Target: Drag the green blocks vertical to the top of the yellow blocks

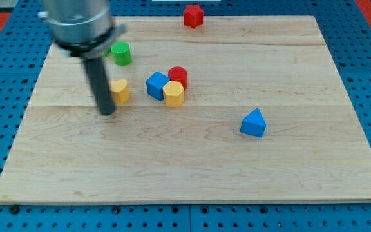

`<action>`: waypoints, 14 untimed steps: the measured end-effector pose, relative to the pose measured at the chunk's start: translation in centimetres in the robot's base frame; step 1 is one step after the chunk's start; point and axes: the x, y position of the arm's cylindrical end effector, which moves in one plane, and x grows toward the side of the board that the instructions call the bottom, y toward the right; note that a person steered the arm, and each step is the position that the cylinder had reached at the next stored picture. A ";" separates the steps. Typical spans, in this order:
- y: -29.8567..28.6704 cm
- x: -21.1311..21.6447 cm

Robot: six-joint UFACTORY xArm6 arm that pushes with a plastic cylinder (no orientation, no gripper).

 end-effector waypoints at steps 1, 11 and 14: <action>0.0 -4.2; 5.4 -13.7; 6.1 -13.3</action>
